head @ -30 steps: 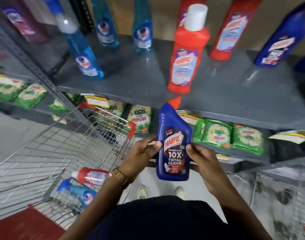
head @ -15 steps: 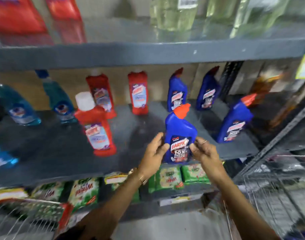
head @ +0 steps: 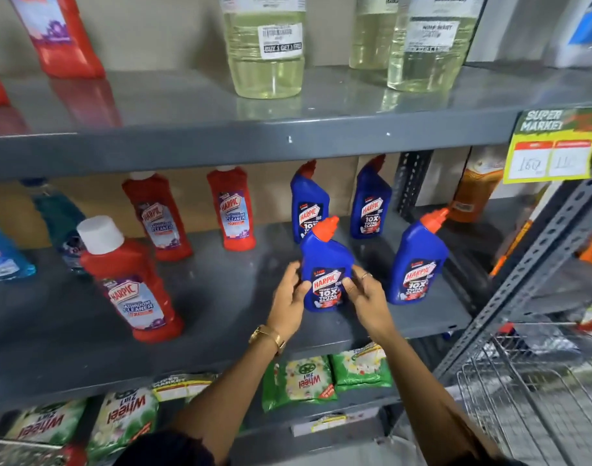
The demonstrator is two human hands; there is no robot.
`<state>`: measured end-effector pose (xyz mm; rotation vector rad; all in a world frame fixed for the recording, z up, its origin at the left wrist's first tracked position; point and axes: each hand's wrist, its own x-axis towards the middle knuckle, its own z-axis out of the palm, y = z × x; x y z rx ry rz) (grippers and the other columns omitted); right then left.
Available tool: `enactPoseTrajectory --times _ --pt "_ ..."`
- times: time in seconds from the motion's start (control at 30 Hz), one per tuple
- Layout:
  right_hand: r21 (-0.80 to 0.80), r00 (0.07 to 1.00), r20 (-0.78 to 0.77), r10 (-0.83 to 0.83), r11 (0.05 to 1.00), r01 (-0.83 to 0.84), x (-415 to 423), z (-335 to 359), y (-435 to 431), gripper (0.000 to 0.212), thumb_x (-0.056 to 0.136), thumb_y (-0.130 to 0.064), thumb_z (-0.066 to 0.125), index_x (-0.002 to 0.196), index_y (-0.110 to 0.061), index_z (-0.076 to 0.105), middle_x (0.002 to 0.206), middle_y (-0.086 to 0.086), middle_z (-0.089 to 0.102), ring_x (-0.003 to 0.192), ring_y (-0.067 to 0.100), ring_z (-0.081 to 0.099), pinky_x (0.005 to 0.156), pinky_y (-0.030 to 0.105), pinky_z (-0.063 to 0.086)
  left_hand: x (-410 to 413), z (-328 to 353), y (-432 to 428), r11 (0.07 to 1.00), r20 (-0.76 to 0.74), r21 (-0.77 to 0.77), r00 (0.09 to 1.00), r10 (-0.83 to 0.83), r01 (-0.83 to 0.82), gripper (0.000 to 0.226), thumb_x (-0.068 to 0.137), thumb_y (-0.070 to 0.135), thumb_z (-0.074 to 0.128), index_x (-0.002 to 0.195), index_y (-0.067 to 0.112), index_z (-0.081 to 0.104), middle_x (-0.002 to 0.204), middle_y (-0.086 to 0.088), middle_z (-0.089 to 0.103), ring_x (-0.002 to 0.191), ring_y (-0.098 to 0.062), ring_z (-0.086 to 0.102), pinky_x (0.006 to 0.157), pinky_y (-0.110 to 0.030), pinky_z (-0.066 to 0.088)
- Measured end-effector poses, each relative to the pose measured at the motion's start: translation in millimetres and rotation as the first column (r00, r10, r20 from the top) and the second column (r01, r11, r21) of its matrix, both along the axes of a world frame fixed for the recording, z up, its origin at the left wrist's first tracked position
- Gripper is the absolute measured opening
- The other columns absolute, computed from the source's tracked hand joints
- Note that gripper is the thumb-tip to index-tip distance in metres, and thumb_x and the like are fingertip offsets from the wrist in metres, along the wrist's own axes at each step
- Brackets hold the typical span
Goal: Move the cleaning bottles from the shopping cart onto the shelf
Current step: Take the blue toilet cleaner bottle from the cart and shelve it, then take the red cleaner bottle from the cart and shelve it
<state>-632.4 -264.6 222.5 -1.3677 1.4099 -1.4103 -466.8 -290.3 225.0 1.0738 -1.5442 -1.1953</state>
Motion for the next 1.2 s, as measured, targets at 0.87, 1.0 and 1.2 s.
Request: enactPoseTrajectory --times 0.87,1.0,1.2 --pt "-0.134 0.969 -0.185 -0.164 0.981 0.140 240.2 -36.8 132.3 0.027 0.098 -0.038 0.035 0.104 -0.028 0.059 0.097 -0.003 0.065 0.090 0.009 0.057 0.084 0.020 0.042 210.1 -13.2 160.7 0.952 -0.057 -0.097 0.957 0.285 -0.290 0.034 0.094 0.010 0.051 0.128 0.013 0.050 0.117 0.002 0.063 0.109 -0.001 0.060 0.093 -0.010 0.046" --pt "0.047 0.919 -0.250 0.306 0.952 -0.304 367.2 -60.0 166.7 0.032 0.096 -0.039 0.037 0.102 -0.020 0.063 0.095 0.002 0.067 0.090 0.014 0.060 0.081 0.027 0.044 339.4 -63.6 231.7 0.785 0.118 -0.002 0.780 0.615 -0.619 0.029 0.092 0.020 0.050 0.117 0.008 0.058 0.112 0.001 0.068 0.100 -0.007 0.064 0.088 -0.014 0.049" --pt "0.368 0.473 -0.414 0.778 0.618 -0.695 497.0 -103.1 176.4 0.025 0.096 -0.023 0.049 0.106 -0.006 0.065 0.100 0.020 0.070 0.098 0.034 0.063 0.083 0.039 0.047 477.1 -171.8 326.0 0.393 0.597 0.460 0.605 0.527 -0.796 0.048 0.086 0.022 0.038 0.107 -0.018 0.057 0.110 -0.036 0.060 0.106 -0.043 0.058 0.095 -0.046 0.042"
